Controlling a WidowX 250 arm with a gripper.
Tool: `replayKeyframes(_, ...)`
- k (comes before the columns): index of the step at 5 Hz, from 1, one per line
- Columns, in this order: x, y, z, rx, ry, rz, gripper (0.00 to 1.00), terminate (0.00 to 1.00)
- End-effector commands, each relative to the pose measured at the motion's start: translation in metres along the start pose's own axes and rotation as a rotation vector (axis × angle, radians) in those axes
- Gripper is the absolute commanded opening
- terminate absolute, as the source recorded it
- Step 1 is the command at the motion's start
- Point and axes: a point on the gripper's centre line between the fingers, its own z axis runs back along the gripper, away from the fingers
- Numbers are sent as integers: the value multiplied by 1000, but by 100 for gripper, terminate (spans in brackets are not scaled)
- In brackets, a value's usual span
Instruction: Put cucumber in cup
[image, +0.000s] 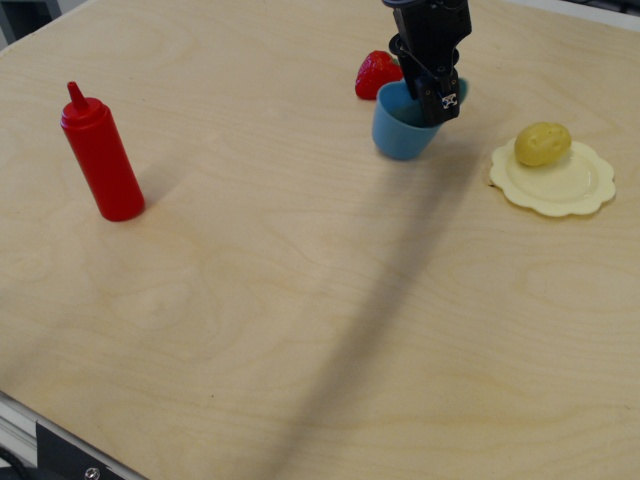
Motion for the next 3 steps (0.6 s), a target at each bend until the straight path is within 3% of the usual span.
replayKeyframes(1,16,9,62,125,-65,14,100,0)
replayKeyframes(2,11,11,75,144,-86,23,100,0)
replayKeyframes(3,8,12,88,175,-40,62,100,0)
